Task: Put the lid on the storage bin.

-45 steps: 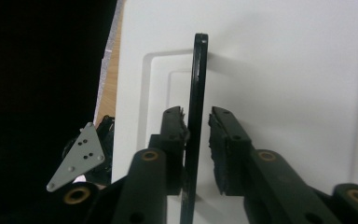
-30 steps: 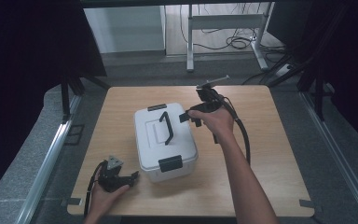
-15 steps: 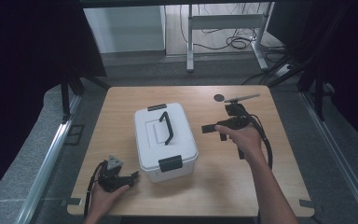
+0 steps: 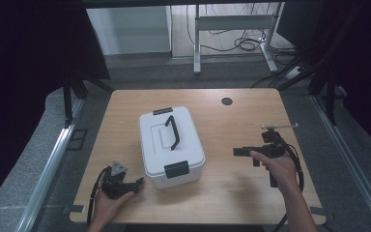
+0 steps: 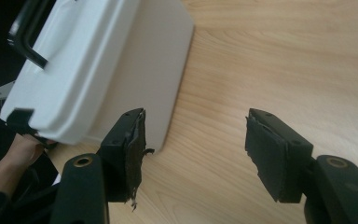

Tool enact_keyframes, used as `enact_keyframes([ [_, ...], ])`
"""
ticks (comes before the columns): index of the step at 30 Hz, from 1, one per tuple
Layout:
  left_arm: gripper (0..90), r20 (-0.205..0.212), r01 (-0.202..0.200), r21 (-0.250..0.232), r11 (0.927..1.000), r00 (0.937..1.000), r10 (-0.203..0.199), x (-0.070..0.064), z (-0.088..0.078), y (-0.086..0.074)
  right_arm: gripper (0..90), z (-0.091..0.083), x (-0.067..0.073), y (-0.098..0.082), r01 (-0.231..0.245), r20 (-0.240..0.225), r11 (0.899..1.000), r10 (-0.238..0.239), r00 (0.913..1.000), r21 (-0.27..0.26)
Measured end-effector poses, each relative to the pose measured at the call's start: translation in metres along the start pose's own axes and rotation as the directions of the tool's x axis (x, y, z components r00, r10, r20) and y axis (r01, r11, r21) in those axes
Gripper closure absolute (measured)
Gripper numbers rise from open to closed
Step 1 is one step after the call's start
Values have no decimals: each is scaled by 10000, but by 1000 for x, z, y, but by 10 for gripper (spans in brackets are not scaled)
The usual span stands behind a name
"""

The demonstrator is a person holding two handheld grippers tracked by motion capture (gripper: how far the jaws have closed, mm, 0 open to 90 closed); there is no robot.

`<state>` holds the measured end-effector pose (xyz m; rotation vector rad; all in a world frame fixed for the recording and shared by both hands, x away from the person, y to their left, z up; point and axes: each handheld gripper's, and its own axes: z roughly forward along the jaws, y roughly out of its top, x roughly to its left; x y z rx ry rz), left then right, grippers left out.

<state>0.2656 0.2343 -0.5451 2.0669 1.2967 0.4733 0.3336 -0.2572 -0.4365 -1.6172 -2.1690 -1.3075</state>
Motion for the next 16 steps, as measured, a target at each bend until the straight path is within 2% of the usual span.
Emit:
enact_keyframes([
  [4,137,-12,7,10,10000,10000,-7,0,0,0,382,-4,-17,-15,-157,-6,9998,157,9999,-135],
  [9,137,-14,9,8,10000,10000,-9,0,0,0,379,-5,-31,-24,-471,-7,9989,471,9989,-66],
  [16,137,-24,28,2,10000,10000,-28,0,0,0,368,-1,-33,-25,-326,-369,9994,321,9988,-119],
])
